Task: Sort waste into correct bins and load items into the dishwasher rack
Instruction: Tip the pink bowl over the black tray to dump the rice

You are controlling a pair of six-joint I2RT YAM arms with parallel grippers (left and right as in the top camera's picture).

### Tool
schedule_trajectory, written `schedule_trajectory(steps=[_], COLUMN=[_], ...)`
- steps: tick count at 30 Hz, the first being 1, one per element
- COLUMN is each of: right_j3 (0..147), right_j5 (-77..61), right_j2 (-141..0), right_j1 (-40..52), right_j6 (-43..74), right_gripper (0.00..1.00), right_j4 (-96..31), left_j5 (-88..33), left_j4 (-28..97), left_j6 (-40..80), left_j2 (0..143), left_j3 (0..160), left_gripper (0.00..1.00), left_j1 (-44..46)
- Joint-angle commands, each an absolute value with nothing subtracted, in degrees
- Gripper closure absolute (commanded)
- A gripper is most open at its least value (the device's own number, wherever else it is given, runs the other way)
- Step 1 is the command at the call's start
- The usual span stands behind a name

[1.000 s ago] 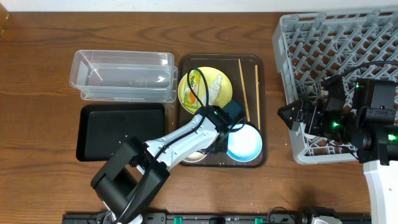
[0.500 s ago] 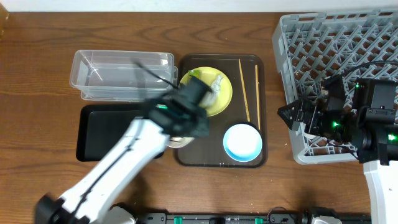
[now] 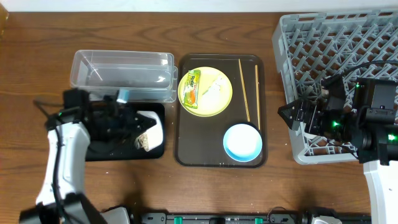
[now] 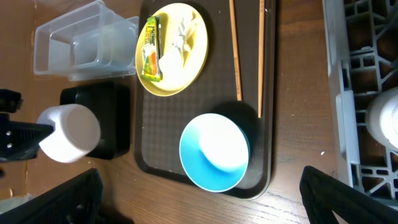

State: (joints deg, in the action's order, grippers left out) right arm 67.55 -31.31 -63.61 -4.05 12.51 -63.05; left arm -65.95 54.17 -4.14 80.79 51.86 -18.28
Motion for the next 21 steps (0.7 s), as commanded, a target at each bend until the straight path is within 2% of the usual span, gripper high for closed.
schedule_trajectory(steps=[1,4,13,15,18,21], right_j3=[68.1,68.1,68.1,68.1,68.1,68.1], right_j5=[-31.5,-31.5,-31.5,-31.5,-31.5,-31.5], right_j2=[-63.4,-63.4,-63.4,-63.4,-63.4,-63.4], right_j1=[-3.4,-3.4,-3.4,-3.4,-3.4,-3.4], right_j6=[11.7,11.7,11.7,11.7,11.7,11.7], right_gripper=[0.01,0.01,0.01,0.01,0.01,0.01], right_j4=[-62.6,-62.6,-62.6,-62.6,-62.6,-62.6], left_j5=[-85.4,-90.1,-87.0,-90.2,-87.1,-89.1], left_j4=[53.9,53.2,50.3,51.9,50.1,50.7], left_j6=[-17.3,-19.4,-19.2,-18.4,-19.2,-19.8], left_j2=[84.1,87.3,89.7,89.7,89.6,89.7], left_j3=[49.0,48.3,48.3,48.2,48.2,48.0], left_gripper=[0.94,0.94,0.94,0.94,0.94,0.94], left_j1=[-23.2,-25.2,-25.3,-25.3,-25.4,-25.1])
